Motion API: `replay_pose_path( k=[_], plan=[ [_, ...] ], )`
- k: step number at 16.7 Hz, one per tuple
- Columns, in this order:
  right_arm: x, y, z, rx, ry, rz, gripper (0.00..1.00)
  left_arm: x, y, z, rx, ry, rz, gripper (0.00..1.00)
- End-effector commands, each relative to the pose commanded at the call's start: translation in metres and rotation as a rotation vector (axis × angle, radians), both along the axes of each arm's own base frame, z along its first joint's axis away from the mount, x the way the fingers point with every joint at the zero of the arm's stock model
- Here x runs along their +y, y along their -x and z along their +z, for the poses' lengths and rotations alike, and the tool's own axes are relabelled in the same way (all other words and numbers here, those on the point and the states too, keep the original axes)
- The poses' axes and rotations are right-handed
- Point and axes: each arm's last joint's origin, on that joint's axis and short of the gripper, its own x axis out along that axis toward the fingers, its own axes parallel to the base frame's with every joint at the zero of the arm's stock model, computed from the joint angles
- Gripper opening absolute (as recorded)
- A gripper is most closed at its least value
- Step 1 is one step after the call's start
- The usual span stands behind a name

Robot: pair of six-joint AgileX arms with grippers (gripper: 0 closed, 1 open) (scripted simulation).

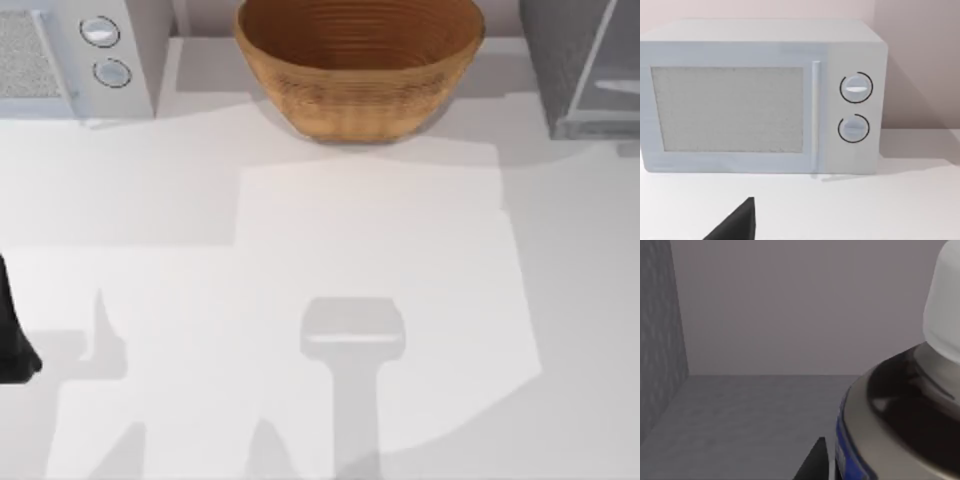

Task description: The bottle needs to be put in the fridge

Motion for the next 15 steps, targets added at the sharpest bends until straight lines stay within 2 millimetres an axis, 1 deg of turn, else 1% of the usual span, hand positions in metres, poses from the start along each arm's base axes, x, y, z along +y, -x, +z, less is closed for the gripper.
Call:
replay_pose_path(
  k=[5, 7, 9, 13, 15],
  plan=[
    [0.002, 0.0, -0.002, 0.009, -0.004, 0.005, 0.01, 0.0, 0.0, 0.0, 0.0, 0.0, 0.0, 1.0],
    [0.002, -0.008, -0.006, 0.02, -0.001, 0.007, 0.01, 0.0, 0.0, 0.0, 0.0, 0.0, 0.0, 1.0],
    [0.001, -0.025, -0.008, 0.023, -0.002, 0.009, 0.01, 0.0, 0.0, 0.0, 0.0, 0.0, 0.0, 1.0],
    [-0.001, -0.073, 0.002, -0.014, -0.004, 0.005, 0.01, 0.0, 0.0, 0.0, 0.0, 0.0, 0.0, 1.0],
    [0.0, -0.089, 0.001, -0.006, -0.004, 0.005, 0.01, 0.0, 0.0, 0.0, 0.0, 0.0, 0.0, 1.0]
  ],
)
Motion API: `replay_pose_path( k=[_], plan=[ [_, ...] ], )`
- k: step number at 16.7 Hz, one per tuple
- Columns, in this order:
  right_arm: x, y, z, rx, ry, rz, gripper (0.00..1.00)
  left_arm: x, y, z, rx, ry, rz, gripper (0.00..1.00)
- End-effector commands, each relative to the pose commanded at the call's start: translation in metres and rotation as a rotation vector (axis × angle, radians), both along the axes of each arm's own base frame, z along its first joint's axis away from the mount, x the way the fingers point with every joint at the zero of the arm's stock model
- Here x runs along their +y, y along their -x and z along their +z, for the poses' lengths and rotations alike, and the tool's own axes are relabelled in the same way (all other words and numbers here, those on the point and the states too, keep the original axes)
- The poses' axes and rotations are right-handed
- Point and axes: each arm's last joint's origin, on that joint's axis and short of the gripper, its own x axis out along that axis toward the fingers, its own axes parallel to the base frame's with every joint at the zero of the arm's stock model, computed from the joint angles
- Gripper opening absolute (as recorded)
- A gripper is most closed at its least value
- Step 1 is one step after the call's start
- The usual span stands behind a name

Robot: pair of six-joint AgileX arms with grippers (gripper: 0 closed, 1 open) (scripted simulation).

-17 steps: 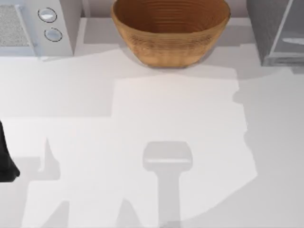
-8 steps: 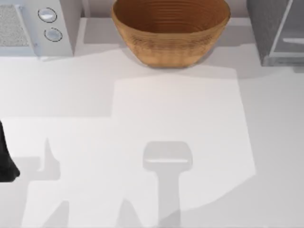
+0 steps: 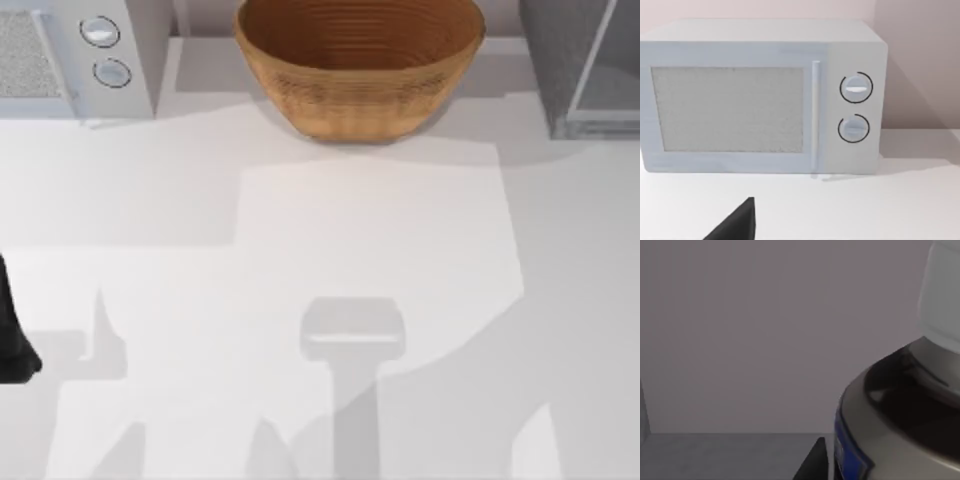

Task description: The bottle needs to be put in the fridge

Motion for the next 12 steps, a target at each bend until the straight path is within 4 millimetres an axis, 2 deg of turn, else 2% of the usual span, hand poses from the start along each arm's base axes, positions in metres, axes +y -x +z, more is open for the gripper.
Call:
replay_pose_path(
  k=[2, 6, 12],
  plan=[
    [0.0015, -0.0087, -0.0025, 0.012, 0.0, 0.001, 0.01, 0.0, 0.0, 0.0, 0.0, 0.0, 0.0, 1.0],
    [0.0018, -0.01, -0.0027, 0.015, 0.0, 0.001, 0.01, 0.0, 0.0, 0.0, 0.0, 0.0, 0.0, 1.0],
    [0.0018, -0.01, -0.0027, 0.015, 0.0, 0.001, 0.46, 0.0, 0.0, 0.0, 0.0, 0.0, 0.0, 1.0]
  ],
)
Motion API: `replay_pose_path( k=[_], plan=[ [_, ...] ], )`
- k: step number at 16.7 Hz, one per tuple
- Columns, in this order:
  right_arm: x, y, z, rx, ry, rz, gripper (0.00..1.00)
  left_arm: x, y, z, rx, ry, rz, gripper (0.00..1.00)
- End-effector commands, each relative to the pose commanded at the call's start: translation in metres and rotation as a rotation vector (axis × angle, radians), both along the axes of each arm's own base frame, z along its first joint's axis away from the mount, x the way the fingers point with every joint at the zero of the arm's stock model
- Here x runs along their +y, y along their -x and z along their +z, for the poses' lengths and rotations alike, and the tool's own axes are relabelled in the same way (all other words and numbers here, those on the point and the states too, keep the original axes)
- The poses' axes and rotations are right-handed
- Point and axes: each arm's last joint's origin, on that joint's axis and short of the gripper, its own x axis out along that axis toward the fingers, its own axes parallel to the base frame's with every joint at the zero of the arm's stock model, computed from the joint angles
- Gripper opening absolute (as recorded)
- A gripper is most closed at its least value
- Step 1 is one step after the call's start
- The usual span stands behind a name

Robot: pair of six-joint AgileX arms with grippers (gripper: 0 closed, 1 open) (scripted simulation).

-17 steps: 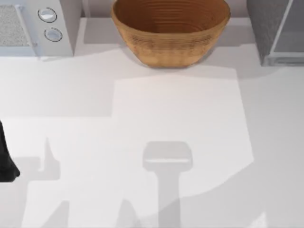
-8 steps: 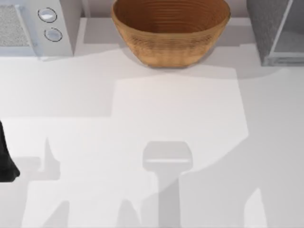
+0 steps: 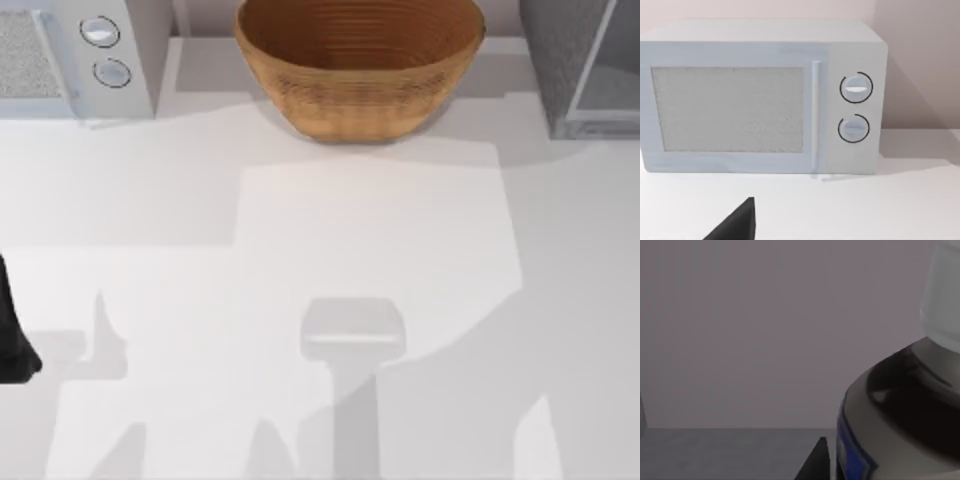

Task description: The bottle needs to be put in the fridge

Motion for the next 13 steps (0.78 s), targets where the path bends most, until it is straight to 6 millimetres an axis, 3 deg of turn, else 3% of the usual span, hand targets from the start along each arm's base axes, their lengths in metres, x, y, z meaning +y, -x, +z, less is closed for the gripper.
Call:
replay_pose_path(
  k=[7, 13],
  plan=[
    [0.0, 0.0, 0.0, 0.0, 0.0, 0.0, 0.98, 0.0, 0.0, 0.0, 0.0, 0.0, 0.0, 1.0],
    [0.0, 0.0, 0.0, 0.0, 0.0, 0.0, 1.0, 0.0, 0.0, 0.0, 0.0, 0.0, 0.0, 1.0]
  ],
)
